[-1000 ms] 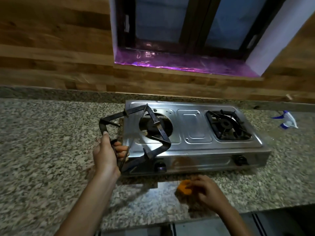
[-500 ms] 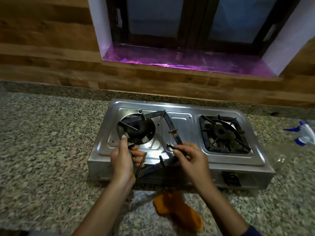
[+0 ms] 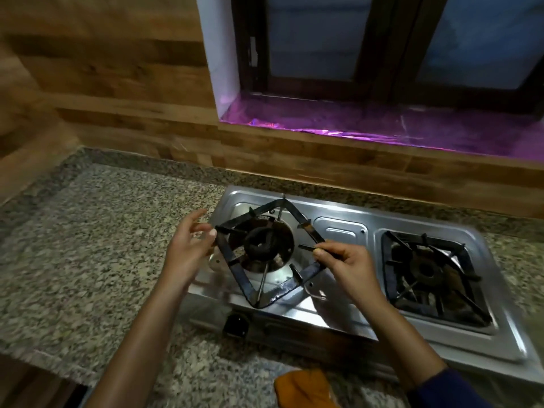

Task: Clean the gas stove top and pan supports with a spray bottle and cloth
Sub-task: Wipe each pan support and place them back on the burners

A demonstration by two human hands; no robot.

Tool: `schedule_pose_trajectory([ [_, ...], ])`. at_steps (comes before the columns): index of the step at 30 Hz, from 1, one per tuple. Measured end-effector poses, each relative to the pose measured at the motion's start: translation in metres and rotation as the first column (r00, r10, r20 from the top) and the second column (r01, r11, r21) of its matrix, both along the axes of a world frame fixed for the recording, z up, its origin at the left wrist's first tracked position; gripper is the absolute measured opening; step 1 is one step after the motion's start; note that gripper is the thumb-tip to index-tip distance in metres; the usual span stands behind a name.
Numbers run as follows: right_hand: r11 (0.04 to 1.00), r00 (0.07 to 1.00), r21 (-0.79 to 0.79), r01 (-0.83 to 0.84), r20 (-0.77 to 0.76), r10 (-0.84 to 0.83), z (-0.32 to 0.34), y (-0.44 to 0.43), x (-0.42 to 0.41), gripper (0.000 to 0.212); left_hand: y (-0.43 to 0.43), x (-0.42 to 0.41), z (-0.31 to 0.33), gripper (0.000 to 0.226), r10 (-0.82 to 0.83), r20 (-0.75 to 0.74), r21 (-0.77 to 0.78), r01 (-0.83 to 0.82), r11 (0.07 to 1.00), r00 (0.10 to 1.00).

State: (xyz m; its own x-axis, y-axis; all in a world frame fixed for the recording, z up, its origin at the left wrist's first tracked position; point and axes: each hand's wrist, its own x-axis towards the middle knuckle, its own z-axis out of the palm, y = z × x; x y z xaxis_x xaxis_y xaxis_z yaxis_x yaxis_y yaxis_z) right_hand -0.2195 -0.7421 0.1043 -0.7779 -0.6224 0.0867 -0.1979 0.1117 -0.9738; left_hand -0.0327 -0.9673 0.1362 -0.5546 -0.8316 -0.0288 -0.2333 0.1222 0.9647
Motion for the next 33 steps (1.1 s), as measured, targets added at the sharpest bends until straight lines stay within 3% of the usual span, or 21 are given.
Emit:
schedule_pose_trajectory([
  [2, 0.997, 0.996, 0.029, -0.068, -0.048, 0.069, 0.001, -0.003, -0.014, 0.032, -0.008, 0.004, -0.002, 0.021, -0.125, 0.123, -0.191, 0.147, 0.97, 0.985],
  [5, 0.984, 0.97, 0.117, -0.137, -0.187, 0.157, 0.003, -0.013, -0.031, 0.024, -0.006, 0.004, -0.01, 0.007, -0.15, 0.237, -0.3, 0.22, 0.928, 0.96],
  [8, 0.951, 0.926, 0.202, -0.233, -0.254, 0.28, 0.006, -0.033, -0.043, 0.016, 0.001, 0.007, -0.021, 0.016, -0.17, 0.346, -0.354, 0.296, 0.887, 0.923],
  [11, 0.917, 0.904, 0.233, -0.323, -0.211, 0.372, 0.006, -0.051, -0.055, 0.013, 0.001, 0.011, -0.029, 0.03, -0.149, 0.377, -0.362, 0.293, 0.885, 0.914],
  [14, 0.894, 0.894, 0.236, -0.381, -0.152, 0.421, 0.002, -0.067, -0.07, 0.014, -0.004, 0.011, -0.031, 0.028, -0.112, 0.431, -0.429, 0.312, 0.848, 0.895],
  [21, 0.869, 0.883, 0.257, -0.423, -0.102, 0.459, -0.006, -0.094, -0.094, 0.015, -0.006, 0.001, -0.036, 0.017, -0.032, 0.401, -0.504, 0.249, 0.827, 0.916],
  [27, 0.844, 0.867, 0.343, -0.413, -0.137, 0.48, -0.011, -0.104, -0.101, 0.012, -0.009, -0.005, -0.038, 0.018, -0.03, 0.397, -0.524, 0.253, 0.814, 0.918],
  [33, 0.878, 0.89, 0.337, -0.341, -0.185, 0.417, -0.024, -0.104, -0.099, 0.013, -0.015, -0.01, -0.038, 0.018, -0.045, 0.42, -0.529, 0.284, 0.8, 0.906],
])
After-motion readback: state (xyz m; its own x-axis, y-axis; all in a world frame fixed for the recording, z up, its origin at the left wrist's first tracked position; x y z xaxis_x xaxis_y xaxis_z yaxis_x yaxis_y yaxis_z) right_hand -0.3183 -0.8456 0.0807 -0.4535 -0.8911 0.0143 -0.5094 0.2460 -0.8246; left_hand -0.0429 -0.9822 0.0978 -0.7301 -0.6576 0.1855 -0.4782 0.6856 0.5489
